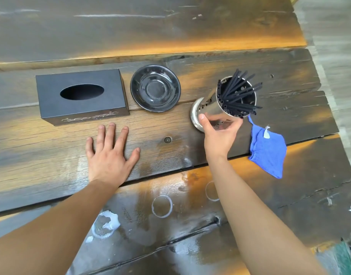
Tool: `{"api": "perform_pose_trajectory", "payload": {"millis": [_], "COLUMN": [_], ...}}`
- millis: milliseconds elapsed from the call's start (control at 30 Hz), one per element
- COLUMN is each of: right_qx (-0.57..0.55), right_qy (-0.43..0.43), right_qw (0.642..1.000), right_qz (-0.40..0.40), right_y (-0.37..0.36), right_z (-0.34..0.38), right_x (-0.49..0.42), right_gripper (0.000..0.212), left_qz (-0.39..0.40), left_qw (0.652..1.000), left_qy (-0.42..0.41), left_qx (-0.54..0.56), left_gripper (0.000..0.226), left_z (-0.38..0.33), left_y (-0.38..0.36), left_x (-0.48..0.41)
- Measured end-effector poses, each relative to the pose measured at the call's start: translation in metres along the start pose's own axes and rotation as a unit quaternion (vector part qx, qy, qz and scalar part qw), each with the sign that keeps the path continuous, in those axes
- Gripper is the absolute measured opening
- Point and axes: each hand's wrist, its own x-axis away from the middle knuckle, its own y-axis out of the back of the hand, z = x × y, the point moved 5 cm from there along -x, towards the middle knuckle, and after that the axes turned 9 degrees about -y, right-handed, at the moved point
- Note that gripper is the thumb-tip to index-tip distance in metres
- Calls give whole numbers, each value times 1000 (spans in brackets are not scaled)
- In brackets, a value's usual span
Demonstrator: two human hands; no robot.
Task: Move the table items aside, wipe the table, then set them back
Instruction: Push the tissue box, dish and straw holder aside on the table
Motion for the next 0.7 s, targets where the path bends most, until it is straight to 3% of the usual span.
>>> {"api": "perform_pose_trajectory", "payload": {"millis": [100, 267, 533, 700], "right_qx": [-3, 3, 11, 34], "right_qy": [24, 11, 10, 17], "right_qw": [1000, 1000, 999, 997], "right_qz": [20, 26, 48, 73], "right_y": [-25, -58, -80, -81], "right_z": [15, 26, 21, 21], "right_x": [-21, -51, -70, -69], "right_gripper": [70, 92, 99, 120], "left_qz": [5, 4, 6, 5], "left_qw": [1000, 1000, 1000, 1000], "left_qy": [1, 2, 2, 5], "left_qx": [0, -3, -3, -7], "left_gripper": [73, 73, 73, 73], "left_z": [-1, 0, 0, 1], "left_y": [1, 1, 0, 0], "left_x": [-1, -2, -2, -2]}}
